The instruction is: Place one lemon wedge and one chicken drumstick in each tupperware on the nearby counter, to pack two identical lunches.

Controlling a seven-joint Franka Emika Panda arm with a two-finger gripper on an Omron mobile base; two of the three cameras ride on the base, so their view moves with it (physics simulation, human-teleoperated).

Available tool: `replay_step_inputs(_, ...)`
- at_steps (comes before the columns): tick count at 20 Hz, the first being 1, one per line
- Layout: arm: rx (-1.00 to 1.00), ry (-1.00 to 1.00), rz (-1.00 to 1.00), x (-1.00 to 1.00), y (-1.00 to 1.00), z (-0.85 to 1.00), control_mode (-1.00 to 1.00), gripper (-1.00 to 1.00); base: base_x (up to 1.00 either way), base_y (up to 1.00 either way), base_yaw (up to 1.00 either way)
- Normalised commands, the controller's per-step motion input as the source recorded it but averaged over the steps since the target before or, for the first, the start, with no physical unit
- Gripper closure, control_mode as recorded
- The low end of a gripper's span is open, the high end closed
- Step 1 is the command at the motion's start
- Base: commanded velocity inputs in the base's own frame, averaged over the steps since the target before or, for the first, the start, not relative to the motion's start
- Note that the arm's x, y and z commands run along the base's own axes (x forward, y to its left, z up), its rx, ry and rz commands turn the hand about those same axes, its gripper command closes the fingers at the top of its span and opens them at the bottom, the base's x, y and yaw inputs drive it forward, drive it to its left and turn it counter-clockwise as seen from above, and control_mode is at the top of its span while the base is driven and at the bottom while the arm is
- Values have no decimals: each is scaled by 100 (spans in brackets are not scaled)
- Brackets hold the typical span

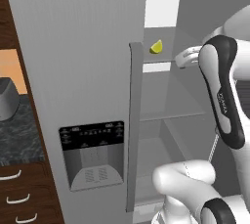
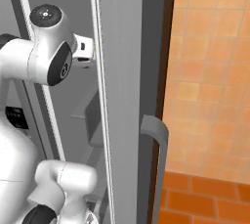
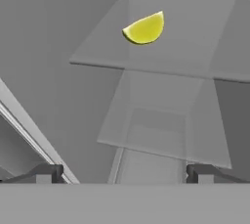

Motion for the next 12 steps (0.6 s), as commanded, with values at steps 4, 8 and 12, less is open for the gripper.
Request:
replay_step_inputs(4, 2, 0, -1, 47, 16, 4, -100, -100, 0, 0, 0)
replay_step_inputs(8, 7, 2, -2, 42, 2, 3, -100, -100, 0, 0, 0)
replay_step_inputs(12, 1, 0, 10, 49, 0, 0, -100, -100, 0, 0, 0)
